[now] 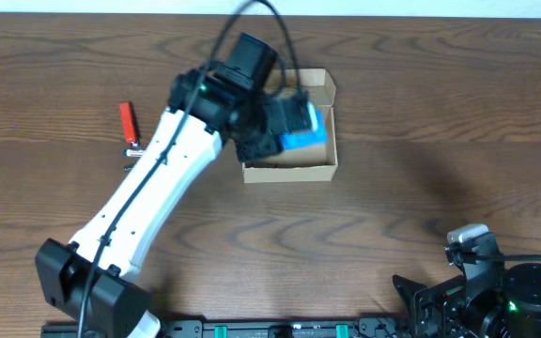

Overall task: Pack container
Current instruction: 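Lift the blue duster with the left gripper and lower it into the box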

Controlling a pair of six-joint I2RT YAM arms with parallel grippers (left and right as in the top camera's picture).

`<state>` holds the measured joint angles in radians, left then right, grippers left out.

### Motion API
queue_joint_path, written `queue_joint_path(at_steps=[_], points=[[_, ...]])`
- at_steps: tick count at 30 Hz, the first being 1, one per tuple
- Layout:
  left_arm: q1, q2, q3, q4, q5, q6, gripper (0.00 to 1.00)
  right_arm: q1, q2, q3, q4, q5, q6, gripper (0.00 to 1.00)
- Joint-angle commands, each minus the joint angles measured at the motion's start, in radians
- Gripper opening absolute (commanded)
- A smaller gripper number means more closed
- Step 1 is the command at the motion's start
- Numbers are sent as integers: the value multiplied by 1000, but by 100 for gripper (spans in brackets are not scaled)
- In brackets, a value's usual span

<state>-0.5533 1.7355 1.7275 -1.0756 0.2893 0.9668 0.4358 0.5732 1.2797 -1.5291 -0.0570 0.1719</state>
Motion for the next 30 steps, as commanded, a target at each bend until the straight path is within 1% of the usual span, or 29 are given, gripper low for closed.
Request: queue_joint_path(at_steps=[1,6,11,23,30], points=[[-19,32,9,-5,30,214,6,-3,-1,2,-1,-7,-9,99],[-10,97,9,7,54,237,6,-3,-1,2,-1,-7,-9,99],[-6,166,9,29,82,293,6,-3,-1,2,-1,-7,-9,99],[22,273,9,137,68,282,6,-3,-1,2,-1,-7,-9,99],[56,314,9,140,68,259,5,-3,-1,2,-1,-7,-9,99]])
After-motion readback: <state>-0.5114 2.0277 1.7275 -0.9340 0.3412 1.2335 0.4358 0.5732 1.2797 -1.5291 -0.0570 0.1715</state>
